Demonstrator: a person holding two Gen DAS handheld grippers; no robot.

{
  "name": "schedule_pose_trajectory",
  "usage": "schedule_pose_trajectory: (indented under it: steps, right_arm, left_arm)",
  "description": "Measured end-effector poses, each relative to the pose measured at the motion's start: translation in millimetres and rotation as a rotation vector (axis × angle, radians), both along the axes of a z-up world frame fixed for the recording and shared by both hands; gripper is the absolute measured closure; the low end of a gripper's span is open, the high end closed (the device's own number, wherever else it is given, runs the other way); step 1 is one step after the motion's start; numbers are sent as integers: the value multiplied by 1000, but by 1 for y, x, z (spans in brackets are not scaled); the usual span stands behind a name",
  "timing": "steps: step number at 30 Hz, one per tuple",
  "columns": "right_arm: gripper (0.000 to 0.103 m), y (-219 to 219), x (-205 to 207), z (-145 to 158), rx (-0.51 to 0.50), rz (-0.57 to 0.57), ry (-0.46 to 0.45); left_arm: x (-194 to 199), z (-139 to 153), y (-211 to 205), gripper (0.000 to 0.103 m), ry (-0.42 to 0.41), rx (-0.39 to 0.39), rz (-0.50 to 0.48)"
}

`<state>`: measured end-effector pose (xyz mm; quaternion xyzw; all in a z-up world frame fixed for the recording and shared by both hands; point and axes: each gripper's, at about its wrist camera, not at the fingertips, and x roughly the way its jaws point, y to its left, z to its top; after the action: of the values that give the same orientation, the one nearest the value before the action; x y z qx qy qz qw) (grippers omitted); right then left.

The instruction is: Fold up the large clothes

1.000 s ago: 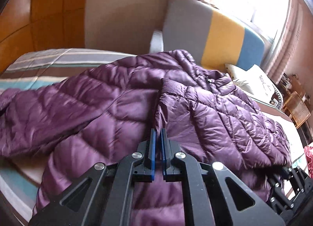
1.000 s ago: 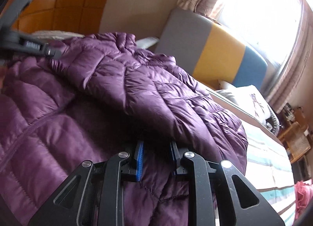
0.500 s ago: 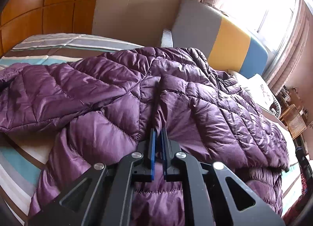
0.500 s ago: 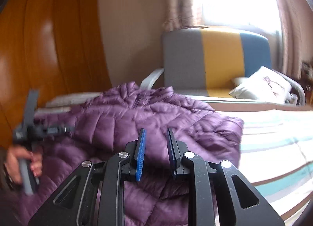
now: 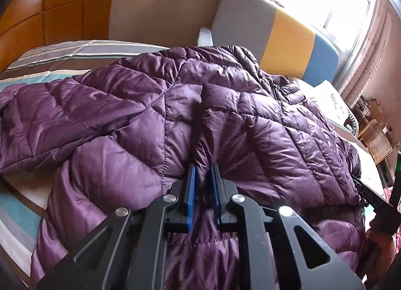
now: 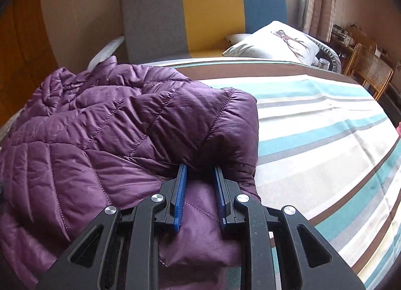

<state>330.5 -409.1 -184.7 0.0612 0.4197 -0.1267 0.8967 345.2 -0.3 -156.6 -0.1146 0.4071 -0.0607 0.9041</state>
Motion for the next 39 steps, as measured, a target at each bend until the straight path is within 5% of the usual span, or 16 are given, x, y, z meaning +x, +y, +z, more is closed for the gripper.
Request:
schedule_pose_trajectory:
  steps: [5, 10, 20, 23, 25, 28, 30, 39]
  right_arm:
    - [82, -3, -6, 13, 7, 7, -12]
    - [82, 30, -42, 45, 4, 120, -120]
    - [82, 33, -30, 6, 32, 118, -5]
    - [82, 35, -30, 5, 12, 119, -7]
    - [82, 34, -31, 4, 16, 118, -11]
    - [82, 35, -33, 5, 17, 118, -14]
    - [82, 35, -33, 5, 16, 118, -15]
    - [82, 35, -33, 5, 18, 118, -15]
  left_arm:
    - [1, 0, 1, 90, 1, -9, -3]
    - [1, 0, 0, 88, 0, -10, -9]
    - [-10, 2, 2, 74, -13, -29, -19]
    - [-13, 4, 4, 52, -25, -60, -32]
    - [-20, 11, 6, 28, -53, -74, -41]
    - [-36, 28, 17, 14, -125, -63, 2]
    - [-42, 35, 31, 14, -150, -78, 27]
    - [-24, 58, 147, 14, -137, 251, 404]
